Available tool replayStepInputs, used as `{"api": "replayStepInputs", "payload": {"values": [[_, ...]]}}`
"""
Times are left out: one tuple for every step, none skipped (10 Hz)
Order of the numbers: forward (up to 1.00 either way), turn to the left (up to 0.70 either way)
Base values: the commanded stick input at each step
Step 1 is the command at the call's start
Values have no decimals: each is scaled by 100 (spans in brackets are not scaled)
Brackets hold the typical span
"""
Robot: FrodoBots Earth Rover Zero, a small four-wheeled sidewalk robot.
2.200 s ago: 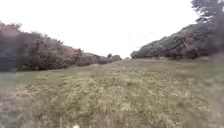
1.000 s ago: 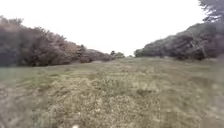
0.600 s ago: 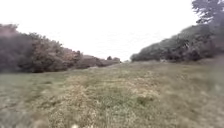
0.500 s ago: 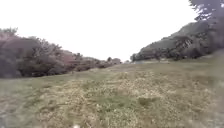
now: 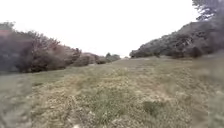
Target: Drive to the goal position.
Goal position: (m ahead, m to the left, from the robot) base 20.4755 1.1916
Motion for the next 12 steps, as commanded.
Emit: {"api": "replayStepInputs", "payload": {"values": [[85, 1], [85, 1], [85, 1], [85, 1], [85, 1], [85, 1], [85, 1], [85, 1], [85, 1], [85, 1], [85, 1], [85, 1]]}}
